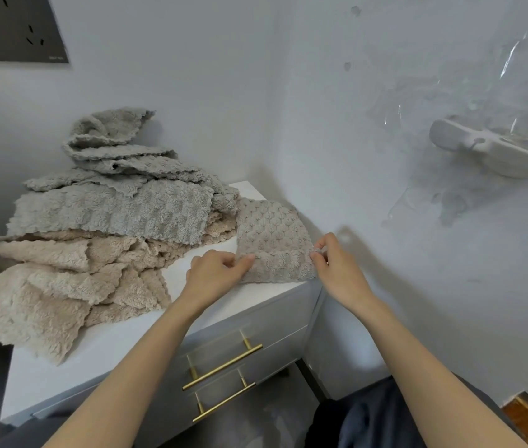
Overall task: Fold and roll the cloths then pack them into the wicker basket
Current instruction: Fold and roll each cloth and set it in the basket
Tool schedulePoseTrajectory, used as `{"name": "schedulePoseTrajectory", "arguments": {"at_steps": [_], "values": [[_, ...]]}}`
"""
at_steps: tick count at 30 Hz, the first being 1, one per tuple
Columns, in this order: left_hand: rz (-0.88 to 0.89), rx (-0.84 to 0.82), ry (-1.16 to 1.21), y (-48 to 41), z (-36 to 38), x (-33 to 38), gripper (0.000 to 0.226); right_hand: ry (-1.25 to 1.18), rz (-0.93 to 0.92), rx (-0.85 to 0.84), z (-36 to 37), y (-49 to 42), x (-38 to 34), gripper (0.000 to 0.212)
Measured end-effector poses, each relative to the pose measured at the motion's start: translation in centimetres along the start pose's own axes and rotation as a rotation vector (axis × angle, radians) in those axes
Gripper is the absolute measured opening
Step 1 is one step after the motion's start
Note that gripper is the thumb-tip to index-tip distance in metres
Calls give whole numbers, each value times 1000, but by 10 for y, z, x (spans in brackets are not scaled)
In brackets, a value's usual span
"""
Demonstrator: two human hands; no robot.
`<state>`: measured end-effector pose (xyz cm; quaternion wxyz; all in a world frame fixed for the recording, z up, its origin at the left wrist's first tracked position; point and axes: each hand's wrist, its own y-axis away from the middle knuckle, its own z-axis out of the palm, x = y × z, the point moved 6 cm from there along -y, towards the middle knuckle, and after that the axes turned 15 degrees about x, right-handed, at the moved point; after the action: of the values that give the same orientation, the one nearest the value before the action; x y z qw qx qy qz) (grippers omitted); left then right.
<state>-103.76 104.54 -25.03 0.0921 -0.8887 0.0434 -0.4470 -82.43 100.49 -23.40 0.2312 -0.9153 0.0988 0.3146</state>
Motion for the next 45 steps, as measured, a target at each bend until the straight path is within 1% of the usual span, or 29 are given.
{"name": "schedulePoseTrajectory", "arguments": {"at_steps": [2,5,9,11,12,13,14,15,17,18,19,21,23,24,27,29,31,33,34,36,37,39,41,43,45], "values": [[-8,46,16,-5,-6,-5,54,-42,34,-29,2,1,-1,7],[44,99,-55,-10,-16,-10,58,-62,79,-60,6,4,-2,6],[-34,46,-129,-7,-11,-20,52,97,107,22,0,6,2,9],[-44,53,-118,-6,-10,-20,56,157,77,65,-3,9,-2,8],[-42,62,-112,-6,-10,-20,58,194,21,106,-5,10,-7,9],[-39,74,-112,-6,-10,-19,59,230,-79,164,-7,13,-15,14],[-37,84,-115,-5,-10,-18,59,244,-213,211,-7,18,-27,24],[-36,91,-120,-5,-10,-17,60,221,-353,223,-3,25,-41,35],[-36,94,-138,-4,-10,-18,61,144,-564,175,10,44,-63,49],[-34,98,-140,-5,-10,-18,61,141,-609,115,20,52,-70,51],[-32,97,-137,-6,-10,-19,61,167,-614,31,31,59,-72,52],[-21,96,-139,-6,-10,-20,61,254,-586,-124,50,65,-68,54],[-12,124,-169,-7,-11,-21,57,339,-546,-217,57,64,-58,55],[-6,143,-186,-7,-11,-21,57,373,-528,-227,55,62,-55,55],[5,180,-238,-7,-11,-22,60,452,-503,-181,44,57,-49,53],[35,204,-305,-6,-12,-21,47,496,-484,-147,38,55,-44,53],[163,253,-325,-4,-14,-14,27,496,-476,-103,32,52,-42,51],[388,284,-255,1,-16,0,15,486,-481,-58,24,49,-40,45],[500,271,-232,4,-17,7,11,486,-492,-49,20,48,-39,43],[666,195,-240,9,-16,14,14,466,-506,-70,14,44,-34,48],[700,145,-257,10,-15,13,19,455,-501,-90,13,41,-31,51],[662,48,-285,10,-13,7,31,422,-473,-113,12,36,-25,53],[585,-9,-301,8,-13,-1,41,311,-394,-113,11,30,-19,46],[543,-7,-297,5,-14,-3,40,149,-260,-112,9,22,-13,37],[504,23,-265,3,-14,-2,33,18,-144,-113,7,14,-6,29]]}}
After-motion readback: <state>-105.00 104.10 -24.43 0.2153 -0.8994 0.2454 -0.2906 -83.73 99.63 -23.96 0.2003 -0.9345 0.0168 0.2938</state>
